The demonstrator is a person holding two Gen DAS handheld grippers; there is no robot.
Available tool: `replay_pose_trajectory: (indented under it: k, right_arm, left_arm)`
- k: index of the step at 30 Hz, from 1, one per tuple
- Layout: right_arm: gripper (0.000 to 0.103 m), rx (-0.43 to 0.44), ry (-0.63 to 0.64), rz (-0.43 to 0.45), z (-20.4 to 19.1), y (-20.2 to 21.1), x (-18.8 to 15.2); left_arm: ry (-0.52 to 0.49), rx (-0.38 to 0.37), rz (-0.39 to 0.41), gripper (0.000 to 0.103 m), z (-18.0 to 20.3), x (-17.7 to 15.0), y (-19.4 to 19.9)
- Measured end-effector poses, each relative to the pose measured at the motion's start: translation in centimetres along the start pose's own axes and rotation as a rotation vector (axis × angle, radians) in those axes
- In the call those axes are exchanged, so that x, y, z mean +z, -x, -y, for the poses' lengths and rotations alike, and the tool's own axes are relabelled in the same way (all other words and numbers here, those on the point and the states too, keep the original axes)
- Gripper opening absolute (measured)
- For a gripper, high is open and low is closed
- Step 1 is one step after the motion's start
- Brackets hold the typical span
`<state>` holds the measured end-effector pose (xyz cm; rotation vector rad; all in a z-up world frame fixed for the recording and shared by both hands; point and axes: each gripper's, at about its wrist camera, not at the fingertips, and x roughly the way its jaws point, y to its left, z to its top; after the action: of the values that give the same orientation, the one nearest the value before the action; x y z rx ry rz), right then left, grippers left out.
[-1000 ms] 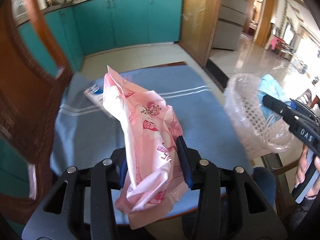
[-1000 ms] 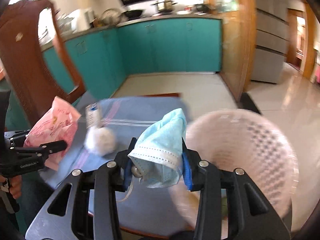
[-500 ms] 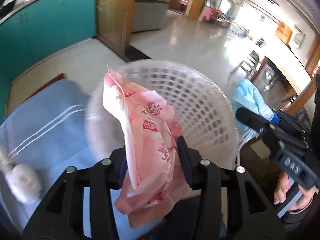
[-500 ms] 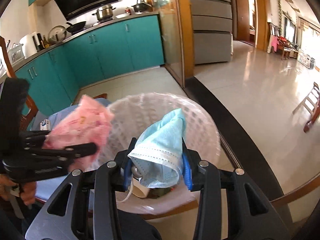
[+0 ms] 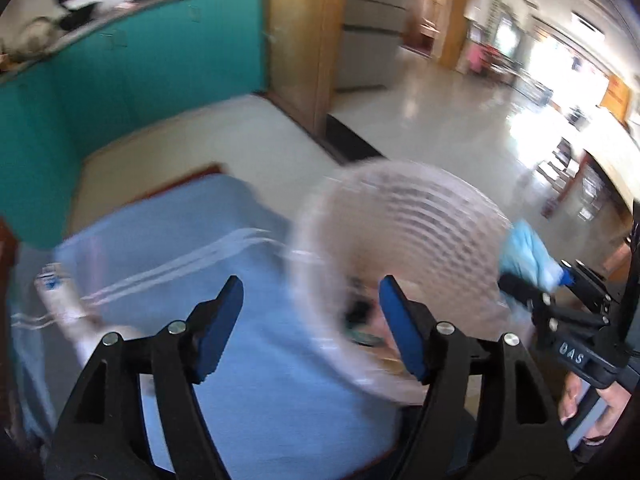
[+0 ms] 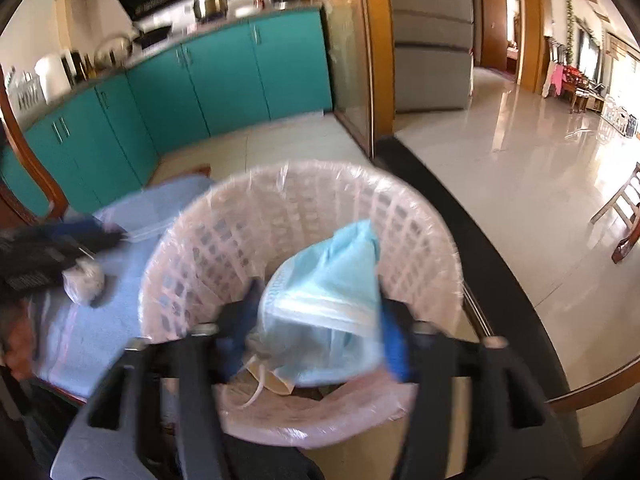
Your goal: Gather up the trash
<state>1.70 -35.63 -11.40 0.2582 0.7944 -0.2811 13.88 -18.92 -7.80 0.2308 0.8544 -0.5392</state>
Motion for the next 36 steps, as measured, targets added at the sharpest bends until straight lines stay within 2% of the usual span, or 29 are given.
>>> replay_pose_trajectory:
  k: [2, 4, 5, 7, 8, 10, 13, 16, 18, 21, 24, 26, 27, 28, 30, 31, 36]
  right_arm:
    - [0.072, -0.033, 0.003, -0.017, -0.7, -0.8, 0.3]
    - [0.076, -0.018, 0.007, -0.003, -1.6, -0.4, 0.5]
    - [0.077, -0.017, 0.014, 0.009, -2.0, -0.3, 0.5]
    - [0.081, -0.018, 0.041, 0.054, -3.2, 0.3, 1.0]
    - [0.082, 0.003, 0.063, 0.079, -4.4, 0.6, 1.3]
    - [0.085, 0.085, 0.103, 0.098, -6.7, 0.9, 1.5]
    - [0.087, 0.255, 0.239, 0.059, -13.2, -0.4, 1.3]
    - [0.087, 0.380, 0.367, 0.006, -20.0, -2.9, 0.7]
    - [0.087, 0.420, 0.432, -0.032, -24.0, -5.1, 0.5]
    - [0.087, 0.445, 0.487, -0.098, -28.6, -8.5, 0.4]
    - [0.087, 0.416, 0.521, -0.150, -31.3, -11.7, 0.1]
    - [0.075, 0.408, 0.516, -0.195, -32.0, -13.0, -0.2]
    - [0.059, 0.415, 0.501, -0.219, -32.0, -13.4, -0.3]
    - [0.052, 0.425, 0.482, -0.235, -31.6, -13.6, -0.4]
    - [0.044, 0.432, 0.467, -0.224, -31.0, -13.3, -0.4]
    - [0.042, 0.434, 0.460, -0.223, -30.8, -13.0, -0.4]
    - [0.041, 0.405, 0.395, -0.187, -27.3, -10.7, -0.1]
  left_arm:
    - [0.055, 0.095, 0.022, 0.073, -3.5, 0.0, 0.8]
    - [0.128, 0.182, 0.019, 0.074, -7.4, -0.2, 1.0]
    - [0.187, 0.237, 0.001, 0.079, -10.5, -0.4, 0.7]
    - [0.251, 0.298, -0.031, 0.081, -14.1, -0.4, 0.2]
    - [0.291, 0.344, -0.054, 0.085, -16.9, -0.4, -0.3]
    - [0.313, 0.397, -0.093, 0.085, -20.0, -0.3, -1.4]
    - [0.342, 0.448, -0.160, 0.085, -24.1, -0.4, -3.5]
    - [0.374, 0.437, -0.209, 0.085, -26.3, -0.8, -5.4]
    - [0.388, 0.432, -0.242, 0.085, -28.1, -1.4, -6.6]
    - [0.421, 0.428, -0.260, 0.085, -29.6, -2.1, -8.0]
    - [0.498, 0.377, -0.270, 0.085, -31.2, -2.5, -8.8]
    - [0.529, 0.336, -0.277, 0.085, -31.8, -2.6, -9.6]
    - [0.526, 0.322, -0.281, 0.085, -31.7, -2.5, -10.0]
    - [0.507, 0.328, -0.283, 0.085, -31.4, -2.5, -10.4]
    - [0.465, 0.349, -0.290, 0.071, -30.9, -2.6, -11.1]
    - [0.452, 0.348, -0.299, 0.058, -30.4, -2.7, -11.5]
    - [0.449, 0.283, -0.267, 0.049, -28.8, -3.6, -10.3]
